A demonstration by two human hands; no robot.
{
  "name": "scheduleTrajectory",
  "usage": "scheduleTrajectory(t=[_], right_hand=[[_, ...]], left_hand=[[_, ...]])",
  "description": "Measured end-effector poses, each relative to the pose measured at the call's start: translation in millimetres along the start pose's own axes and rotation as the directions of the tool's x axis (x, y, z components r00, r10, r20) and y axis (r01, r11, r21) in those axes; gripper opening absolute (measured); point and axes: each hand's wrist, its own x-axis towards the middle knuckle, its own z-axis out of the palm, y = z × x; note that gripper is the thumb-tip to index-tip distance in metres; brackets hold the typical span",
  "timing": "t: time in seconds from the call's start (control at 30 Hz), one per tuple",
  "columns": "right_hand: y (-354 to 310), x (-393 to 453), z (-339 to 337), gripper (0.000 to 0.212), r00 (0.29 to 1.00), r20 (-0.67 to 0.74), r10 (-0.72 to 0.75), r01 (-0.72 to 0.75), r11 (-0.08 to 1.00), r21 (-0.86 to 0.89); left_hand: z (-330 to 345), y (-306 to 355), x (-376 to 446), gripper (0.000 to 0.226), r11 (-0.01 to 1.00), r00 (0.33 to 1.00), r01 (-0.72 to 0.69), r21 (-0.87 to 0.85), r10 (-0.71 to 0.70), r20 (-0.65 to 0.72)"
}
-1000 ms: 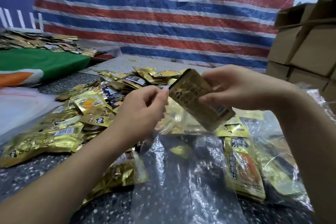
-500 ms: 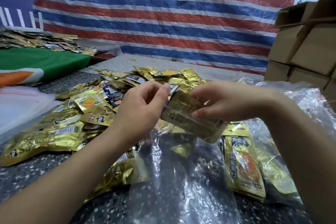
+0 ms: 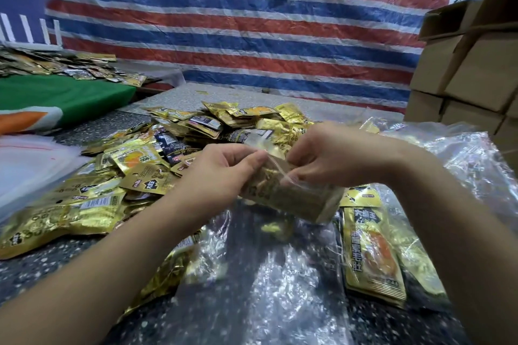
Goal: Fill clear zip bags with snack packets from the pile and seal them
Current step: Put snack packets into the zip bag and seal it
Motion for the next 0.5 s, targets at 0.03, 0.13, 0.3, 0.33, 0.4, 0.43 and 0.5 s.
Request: scheduleTrajectory(t=[0.03,0.13,0.3,0.33,0.4,0.43,0.5], right_hand=[[-1.1,0.2,0.1,0.013,1.000,-0.008,0.007,-0.008,1.000,-0.019],[-4.2,-0.9,-1.1,0.027,1.000,-0.019,0.009,-0.010,0.997,-0.081],[-9.3,-9.7,-11.6,0.064,0.997,0.057,0.060,-0.059,0.998,-0.022],[-8.6,-11.8,-14.0,0.054,0.996,0.079,0.042,-0.037,0.997,-0.062],[-5.2,-13.6,-16.3,0.020,0.996,0.088,0.031,-0.019,0.991,-0.134],[-4.3,-14.0,-16.6,0.015,0.995,0.092,0.033,-0.018,0.987,-0.162],[-3.7,-14.8,-15.4,0.017,0.993,0.114,0.038,-0.015,0.981,-0.192]], left_hand=[[0.3,0.1,0.1,0.025,1.000,1.000,-0.005,0.012,0.005,-0.009],[1.7,-1.0,0.9,0.027,1.000,1.000,-0.012,0.018,0.013,-0.025],[-0.8,-0.1,3.3,0.028,0.998,0.995,-0.013,-0.060,0.006,-0.100],[-2.3,0.8,4.1,0.030,0.995,0.994,0.000,-0.104,-0.012,-0.110],[-4.6,2.2,4.1,0.034,0.984,0.994,0.023,-0.179,-0.041,-0.099],[-5.0,2.7,3.2,0.034,0.982,0.995,0.029,-0.189,-0.046,-0.086],[-4.4,2.5,1.4,0.032,0.985,0.997,0.038,-0.168,-0.048,-0.058]])
